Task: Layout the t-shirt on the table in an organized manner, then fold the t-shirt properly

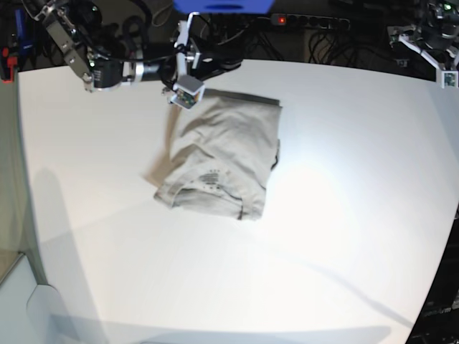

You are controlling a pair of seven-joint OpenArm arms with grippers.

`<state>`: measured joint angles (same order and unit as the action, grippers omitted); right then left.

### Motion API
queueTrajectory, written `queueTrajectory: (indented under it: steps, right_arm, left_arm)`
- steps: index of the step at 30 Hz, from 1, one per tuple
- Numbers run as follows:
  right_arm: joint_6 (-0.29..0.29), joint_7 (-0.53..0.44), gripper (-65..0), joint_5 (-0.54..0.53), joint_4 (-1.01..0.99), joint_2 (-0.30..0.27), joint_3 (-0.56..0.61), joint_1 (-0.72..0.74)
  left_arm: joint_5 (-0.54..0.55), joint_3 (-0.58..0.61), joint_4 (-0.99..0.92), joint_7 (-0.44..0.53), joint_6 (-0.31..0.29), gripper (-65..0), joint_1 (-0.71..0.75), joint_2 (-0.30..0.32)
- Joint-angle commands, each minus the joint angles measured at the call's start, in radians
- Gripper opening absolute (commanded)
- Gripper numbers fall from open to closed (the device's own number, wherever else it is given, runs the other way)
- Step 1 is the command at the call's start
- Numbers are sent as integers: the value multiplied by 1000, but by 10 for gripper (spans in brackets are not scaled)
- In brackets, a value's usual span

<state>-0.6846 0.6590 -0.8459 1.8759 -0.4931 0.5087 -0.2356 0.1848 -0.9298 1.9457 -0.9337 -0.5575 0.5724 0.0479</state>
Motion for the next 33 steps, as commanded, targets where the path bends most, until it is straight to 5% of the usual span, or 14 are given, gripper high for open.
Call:
queueTrajectory:
  steps: [1, 7, 12, 15, 23, 29, 33]
  right_arm:
    - [-14, -48, -618, -23, 20, -19, -5, -26]
    - [-14, -224, -618, -23, 21, -63, 0, -198]
    - [-14, -285, -618, -20, 11, -78, 0, -285]
    - [-14, -290, -618, -3, -8, -88, 3, -313]
    - [-14, -290, -618, 161, -34, -82, 3, -394]
    - [-14, -299, -618, 169, -197, -40, 0, -390]
    - [-14, -391, -618, 170, -292, -36, 0, -390]
  left_arm:
    - [2, -5, 4, 15, 3, 0, 10, 13]
    - [2, 8, -81, 17, 1, 0, 31, 22]
    - [-8, 13, -111, 17, -134, 0, 64, -1]
    - [-9, -5, -150, 29, -141, 0, 68, -32]
    - [-9, 47, -358, 184, -141, 0, 88, -32]
    - [-9, 151, -572, 284, -141, 0, 82, 13]
    - [-9, 209, -710, 396, -141, 0, 56, 19]
